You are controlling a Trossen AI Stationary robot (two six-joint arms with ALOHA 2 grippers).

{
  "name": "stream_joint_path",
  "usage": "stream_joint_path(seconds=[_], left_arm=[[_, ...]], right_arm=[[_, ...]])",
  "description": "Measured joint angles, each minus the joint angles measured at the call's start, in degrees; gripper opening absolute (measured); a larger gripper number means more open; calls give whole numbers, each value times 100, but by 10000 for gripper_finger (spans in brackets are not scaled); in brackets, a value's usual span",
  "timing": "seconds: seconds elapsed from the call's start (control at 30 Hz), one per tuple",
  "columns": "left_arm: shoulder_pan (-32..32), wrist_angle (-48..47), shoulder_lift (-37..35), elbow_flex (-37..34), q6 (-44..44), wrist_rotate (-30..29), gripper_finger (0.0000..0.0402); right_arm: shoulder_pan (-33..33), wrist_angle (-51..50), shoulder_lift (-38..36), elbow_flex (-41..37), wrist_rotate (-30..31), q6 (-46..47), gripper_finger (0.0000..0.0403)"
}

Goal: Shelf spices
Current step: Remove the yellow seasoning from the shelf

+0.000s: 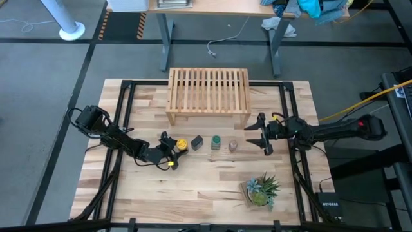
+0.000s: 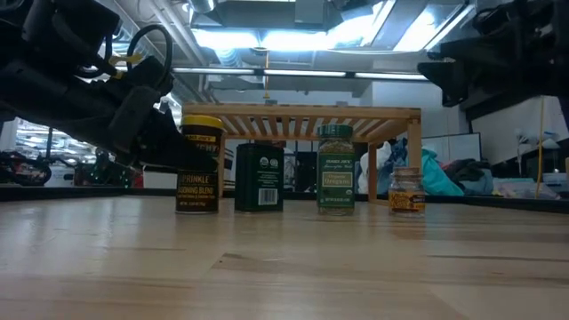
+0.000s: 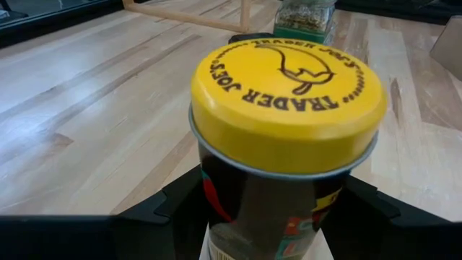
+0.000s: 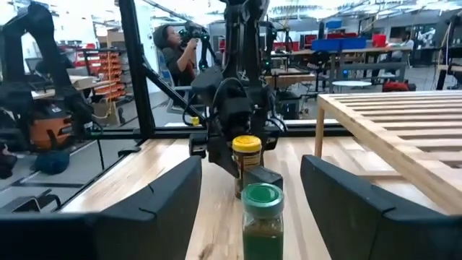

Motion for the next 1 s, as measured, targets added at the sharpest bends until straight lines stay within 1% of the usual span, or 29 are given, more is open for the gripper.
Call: stream_joint_path(seconds=[0.1, 0.23, 0.37, 0.53, 0.77, 0.83, 1.0], left_arm=[[0, 14, 0, 0, 7, -1, 214], [0, 20, 0, 0, 2, -2, 214], [0, 16, 0, 0, 0, 0, 214], [0, -9, 0, 0, -2, 0, 214], [0, -13, 0, 0, -2, 0, 214], [0, -12, 0, 0, -4, 0, 214], [0, -12, 2, 0, -27, 0, 214]], right_arm=[[191, -157, 1, -2, 232, -123, 243], [282, -436, 1, -4, 616, -170, 243], [276, -534, 1, -4, 679, -169, 243], [276, -795, 1, -4, 629, -235, 243], [276, -842, 1, -9, 607, -339, 243], [276, -848, 1, -24, 497, -322, 243], [276, -693, 1, -24, -63, -189, 243]])
